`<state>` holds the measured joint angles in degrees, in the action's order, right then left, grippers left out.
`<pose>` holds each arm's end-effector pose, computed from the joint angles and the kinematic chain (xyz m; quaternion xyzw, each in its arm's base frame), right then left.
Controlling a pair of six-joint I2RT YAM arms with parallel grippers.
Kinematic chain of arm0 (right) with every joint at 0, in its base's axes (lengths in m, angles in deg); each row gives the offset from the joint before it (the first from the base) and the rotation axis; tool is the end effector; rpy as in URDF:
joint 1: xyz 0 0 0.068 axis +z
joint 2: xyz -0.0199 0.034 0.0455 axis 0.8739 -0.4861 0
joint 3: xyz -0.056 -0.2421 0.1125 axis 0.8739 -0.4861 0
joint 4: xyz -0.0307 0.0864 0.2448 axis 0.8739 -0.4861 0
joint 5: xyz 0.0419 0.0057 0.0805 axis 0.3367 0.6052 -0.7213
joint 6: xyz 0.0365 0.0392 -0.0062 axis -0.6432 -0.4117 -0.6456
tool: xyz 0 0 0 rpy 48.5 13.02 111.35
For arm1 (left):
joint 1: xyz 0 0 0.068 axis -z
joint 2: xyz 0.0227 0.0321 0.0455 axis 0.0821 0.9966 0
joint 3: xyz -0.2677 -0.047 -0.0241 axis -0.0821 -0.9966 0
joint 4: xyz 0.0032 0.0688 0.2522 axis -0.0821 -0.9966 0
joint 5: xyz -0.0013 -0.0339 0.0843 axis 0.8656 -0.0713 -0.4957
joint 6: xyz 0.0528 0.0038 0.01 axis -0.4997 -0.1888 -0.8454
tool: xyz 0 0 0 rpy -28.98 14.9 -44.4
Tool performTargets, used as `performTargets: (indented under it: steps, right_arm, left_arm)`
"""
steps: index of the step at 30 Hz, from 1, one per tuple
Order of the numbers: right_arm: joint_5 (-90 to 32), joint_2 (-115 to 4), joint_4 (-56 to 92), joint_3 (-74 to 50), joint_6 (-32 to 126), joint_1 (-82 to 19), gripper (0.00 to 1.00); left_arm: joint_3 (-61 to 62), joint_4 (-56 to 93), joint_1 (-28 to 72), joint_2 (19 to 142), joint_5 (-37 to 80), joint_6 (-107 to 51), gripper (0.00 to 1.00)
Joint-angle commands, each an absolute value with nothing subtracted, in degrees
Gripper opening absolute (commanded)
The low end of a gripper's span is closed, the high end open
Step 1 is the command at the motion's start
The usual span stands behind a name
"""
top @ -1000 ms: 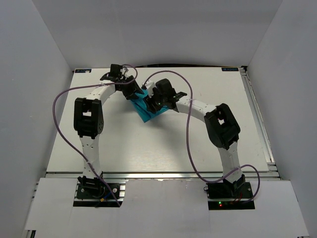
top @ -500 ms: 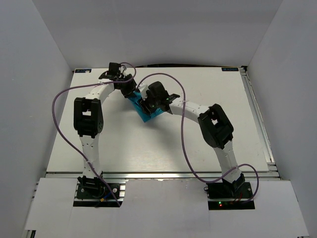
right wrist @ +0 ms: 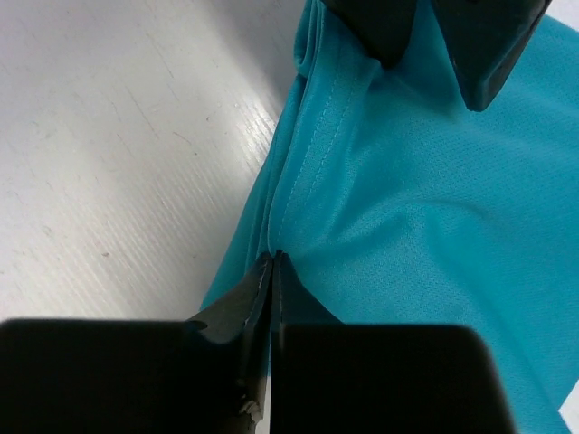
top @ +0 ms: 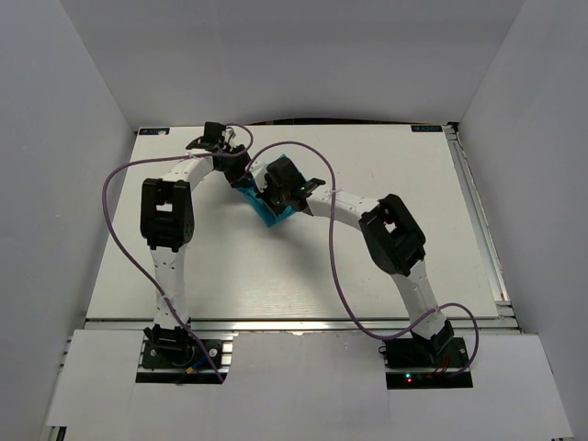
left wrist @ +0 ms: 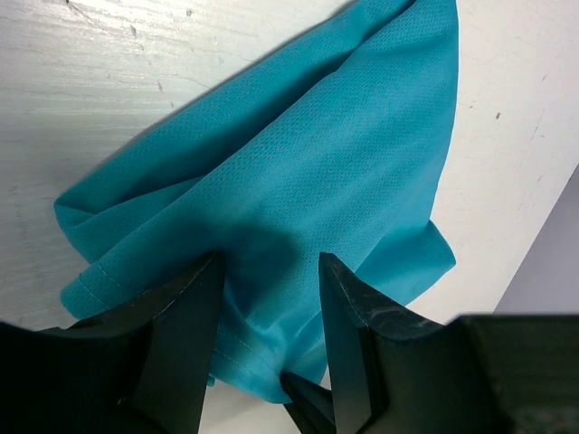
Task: Fold and stack the t-shirts
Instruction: Smooth out the square-folded T-shirt at the center of the board.
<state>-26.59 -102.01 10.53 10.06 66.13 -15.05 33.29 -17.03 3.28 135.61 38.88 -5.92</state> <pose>0.3520 0.3679 0.1880 -0.4547 0.7726 0.1670 0.4104 0.4855 -0.0837 0.1723 -0.1492 0.9297 -0.2919 0.1676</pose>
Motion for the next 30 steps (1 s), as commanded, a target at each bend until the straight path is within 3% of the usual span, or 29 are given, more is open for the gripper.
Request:
performTargets:
  steps: [1,29,30]
  right_arm:
    - [-28.07,-99.67,10.86,10.61,65.81,-15.04,0.0]
    - [-39.32,-100.54,12.44,13.42,55.53,-11.52,0.0]
    - [-40.37,-101.67,12.44,13.25,55.61,-11.43,0.06]
  left_arm:
    - [35.68,-17.94,3.12,136.03,38.56,-6.75,0.57]
    - [35.68,-18.74,3.03,136.64,39.09,-7.1,0.57]
    - [35.68,-18.74,2.94,136.64,39.09,-7.1,0.57]
